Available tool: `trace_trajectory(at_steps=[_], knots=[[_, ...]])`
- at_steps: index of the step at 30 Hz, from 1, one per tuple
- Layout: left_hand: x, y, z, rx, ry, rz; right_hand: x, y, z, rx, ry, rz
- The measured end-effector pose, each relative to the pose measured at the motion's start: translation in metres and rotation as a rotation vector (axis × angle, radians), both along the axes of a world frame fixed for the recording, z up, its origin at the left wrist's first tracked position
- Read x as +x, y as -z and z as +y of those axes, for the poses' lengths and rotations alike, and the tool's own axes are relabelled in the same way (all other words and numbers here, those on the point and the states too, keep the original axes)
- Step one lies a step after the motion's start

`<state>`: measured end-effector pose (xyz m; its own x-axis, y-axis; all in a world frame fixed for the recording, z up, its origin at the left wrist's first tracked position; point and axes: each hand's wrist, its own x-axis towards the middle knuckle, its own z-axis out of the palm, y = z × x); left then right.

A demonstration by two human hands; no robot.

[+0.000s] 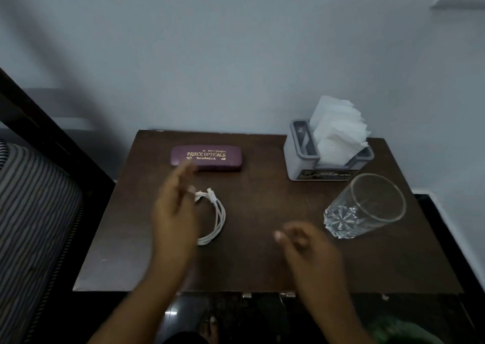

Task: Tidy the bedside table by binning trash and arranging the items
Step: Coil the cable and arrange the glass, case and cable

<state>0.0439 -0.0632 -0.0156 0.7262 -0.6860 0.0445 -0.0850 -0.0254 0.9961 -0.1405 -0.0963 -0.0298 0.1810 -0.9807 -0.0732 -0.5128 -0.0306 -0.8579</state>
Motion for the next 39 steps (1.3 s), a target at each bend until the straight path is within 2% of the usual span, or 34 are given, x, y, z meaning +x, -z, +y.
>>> trace_trajectory(at_steps=[3,5,9,11,16,29,33,35,39], knots=[[-0.074,0.007,0.004,0.031,0.262,0.081,-0.055,0.009,0.011,0.028,0.268,0.023],[-0.109,0.024,-0.004,0.083,0.433,0.079,-0.081,0.019,0.001,-0.004,0.378,-0.032],[-0.150,0.040,-0.032,0.173,0.565,-0.009,-0.095,0.021,-0.029,0.031,0.208,-0.235],[-0.160,0.041,-0.043,0.221,0.579,-0.024,-0.092,0.019,-0.041,0.069,0.122,-0.321],[-0.172,0.043,-0.049,0.247,0.558,-0.038,-0.091,0.026,-0.048,0.074,0.099,-0.290],[-0.146,0.074,-0.009,0.158,0.419,0.177,-0.061,0.037,-0.022,0.120,-0.014,-0.413],[-0.134,0.073,-0.011,0.128,0.392,0.220,-0.068,0.040,-0.022,0.187,-0.111,-0.452],[-0.119,0.072,-0.021,0.136,0.370,0.236,-0.080,0.039,-0.030,0.206,-0.074,-0.469],[-0.090,0.070,-0.052,0.179,0.412,0.216,-0.099,0.035,-0.068,0.104,0.195,-0.443]])
